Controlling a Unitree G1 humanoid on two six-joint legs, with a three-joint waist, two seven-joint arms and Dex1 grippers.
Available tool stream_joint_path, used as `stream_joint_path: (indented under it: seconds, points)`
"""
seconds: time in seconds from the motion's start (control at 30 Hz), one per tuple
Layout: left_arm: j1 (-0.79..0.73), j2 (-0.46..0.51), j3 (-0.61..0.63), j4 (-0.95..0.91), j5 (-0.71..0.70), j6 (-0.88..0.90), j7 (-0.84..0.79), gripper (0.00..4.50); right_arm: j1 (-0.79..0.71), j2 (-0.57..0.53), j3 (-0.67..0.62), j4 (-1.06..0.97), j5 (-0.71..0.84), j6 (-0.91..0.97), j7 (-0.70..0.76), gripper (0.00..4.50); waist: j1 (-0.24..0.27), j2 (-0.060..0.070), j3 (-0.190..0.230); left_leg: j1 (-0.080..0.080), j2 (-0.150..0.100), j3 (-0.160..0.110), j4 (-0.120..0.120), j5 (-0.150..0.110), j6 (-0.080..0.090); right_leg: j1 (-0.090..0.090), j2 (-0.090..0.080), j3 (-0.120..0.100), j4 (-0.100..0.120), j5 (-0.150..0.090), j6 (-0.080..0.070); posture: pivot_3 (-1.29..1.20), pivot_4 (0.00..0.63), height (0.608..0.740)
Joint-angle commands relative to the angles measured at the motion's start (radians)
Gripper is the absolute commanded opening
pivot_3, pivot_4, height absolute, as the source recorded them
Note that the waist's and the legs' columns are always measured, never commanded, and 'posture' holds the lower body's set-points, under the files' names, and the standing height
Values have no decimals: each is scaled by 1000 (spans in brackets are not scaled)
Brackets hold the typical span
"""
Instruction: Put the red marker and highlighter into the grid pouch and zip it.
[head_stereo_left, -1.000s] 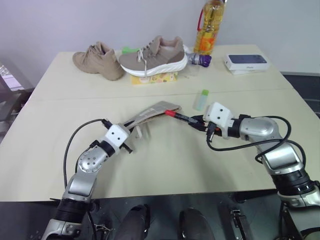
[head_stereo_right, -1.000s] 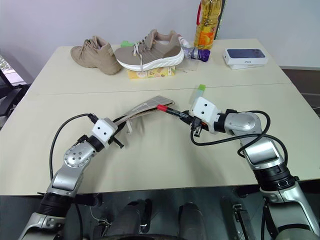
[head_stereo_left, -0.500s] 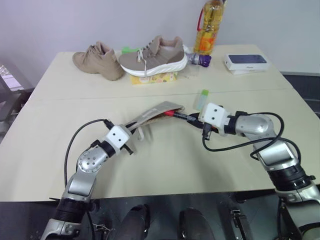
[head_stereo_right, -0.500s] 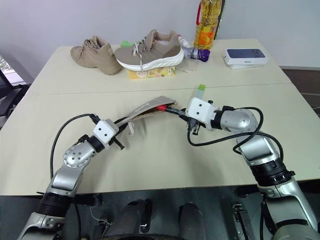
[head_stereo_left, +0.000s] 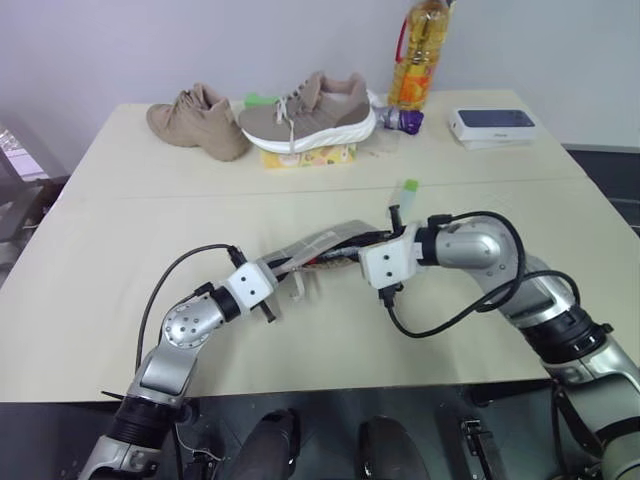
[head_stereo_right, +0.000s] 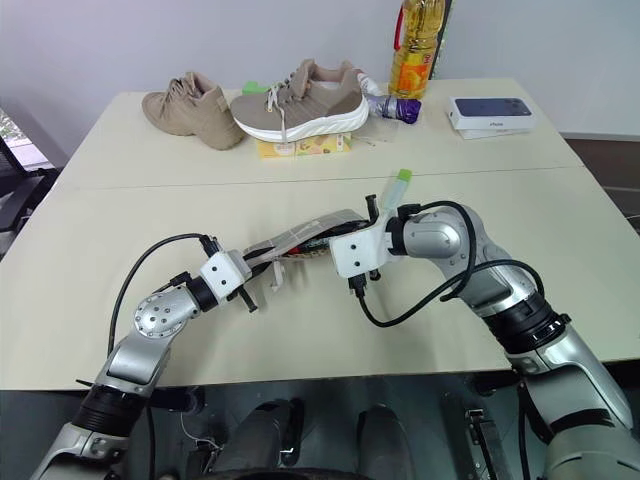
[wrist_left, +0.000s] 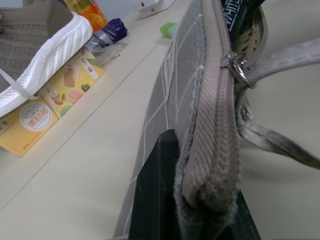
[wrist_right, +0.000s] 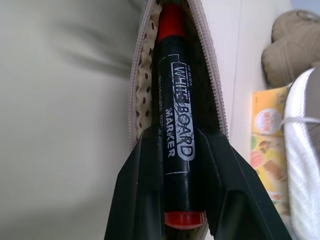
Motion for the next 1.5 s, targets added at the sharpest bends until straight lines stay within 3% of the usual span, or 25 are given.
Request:
stream_joint_path:
  seconds: [0.03,0.17,0.33,0.5,0.6,0.7,0.9,1.17,1.27,1.43,1.5]
  points:
    - [-1,2,5,-47,-9,-9,5,0,-3,5,-17,-14,12,-8,17,2338,0,0,0,0,0,0,0,0,0,0,0,0,0,0,0,0,150,739]
    - [13,6,23,-38,5,-2,33,0,30,39,-120,-45,138,84,-1,4415,0,0,0,0,0,0,0,0,0,0,0,0,0,0,0,0,150,739]
    - [15,1,43,-25,1,17,71,0,62,34,-230,-79,287,235,30,4415,0,0,0,0,0,0,0,0,0,1,0,0,0,0,0,0,150,739]
    - [9,-13,82,9,29,68,167,0,92,77,-349,-36,414,453,-38,4415,1,0,0,0,0,-1,0,0,0,1,0,0,0,0,0,0,150,739]
    - [0,-22,112,30,49,104,240,0,80,130,-361,57,387,576,-158,4415,-3,0,0,1,0,-1,0,0,0,1,0,0,1,0,0,0,150,739]
    - [-10,-36,133,41,66,141,303,0,15,252,-417,209,376,695,-368,4415,-6,0,0,1,0,-1,0,0,0,0,1,0,1,0,0,0,150,739]
    - [-26,-51,114,53,94,156,343,0,-114,385,-437,511,295,669,-681,4415,-3,0,0,0,0,0,-1,3,-5,-2,1,2,2,0,0,0,150,739]
    - [-26,-79,99,23,94,164,337,0,-249,491,-530,815,326,609,-922,4415,-5,0,0,0,0,1,-1,4,-6,-2,0,3,2,0,0,0,150,739]
    - [-25,-83,99,16,91,165,333,0,-274,515,-574,864,358,608,-956,3530,-5,0,0,0,0,1,-1,4,-6,-2,0,3,2,0,0,0,150,739]
    - [-23,-84,104,10,88,166,330,0,-271,520,-580,855,360,598,-986,899,-4,0,0,0,0,1,-1,4,-6,-2,0,3,2,0,0,0,150,739]
    - [-21,-85,103,6,82,164,322,0,-255,509,-572,804,363,604,-959,855,-4,0,0,0,0,1,-1,4,-6,-2,0,3,2,0,0,0,150,739]
